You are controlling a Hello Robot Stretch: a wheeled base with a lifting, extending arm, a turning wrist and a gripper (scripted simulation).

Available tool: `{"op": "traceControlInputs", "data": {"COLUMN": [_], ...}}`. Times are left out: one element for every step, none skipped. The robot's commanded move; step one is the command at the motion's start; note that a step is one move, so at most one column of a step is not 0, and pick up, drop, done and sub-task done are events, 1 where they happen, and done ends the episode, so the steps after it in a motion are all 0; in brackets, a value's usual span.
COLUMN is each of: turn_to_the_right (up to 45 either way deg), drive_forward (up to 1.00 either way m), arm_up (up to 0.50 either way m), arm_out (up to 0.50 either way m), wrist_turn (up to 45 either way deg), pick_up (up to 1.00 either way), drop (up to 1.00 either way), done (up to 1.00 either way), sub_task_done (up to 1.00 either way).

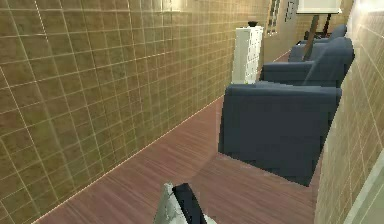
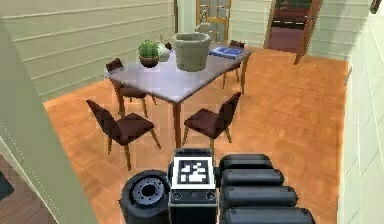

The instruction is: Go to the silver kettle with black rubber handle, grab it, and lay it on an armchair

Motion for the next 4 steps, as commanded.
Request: {"op": "traceControlInputs", "data": {"turn_to_the_right": [0.0, 0.0, 33.0, 0.0], "drive_forward": [1.00, 0.95, 0.00, 0.75], "arm_up": [0.00, 0.00, 0.00, 0.00], "arm_out": [0.00, 0.00, 0.00, 0.00], "wrist_turn": [0.0, 0.0, 0.0, 0.0], "pick_up": [0.00, 0.00, 0.00, 0.00], "drop": [0.00, 0.00, 0.00, 0.00], "done": [0.00, 0.00, 0.00, 0.00], "sub_task_done": [0.00, 0.00, 0.00, 0.00]}}
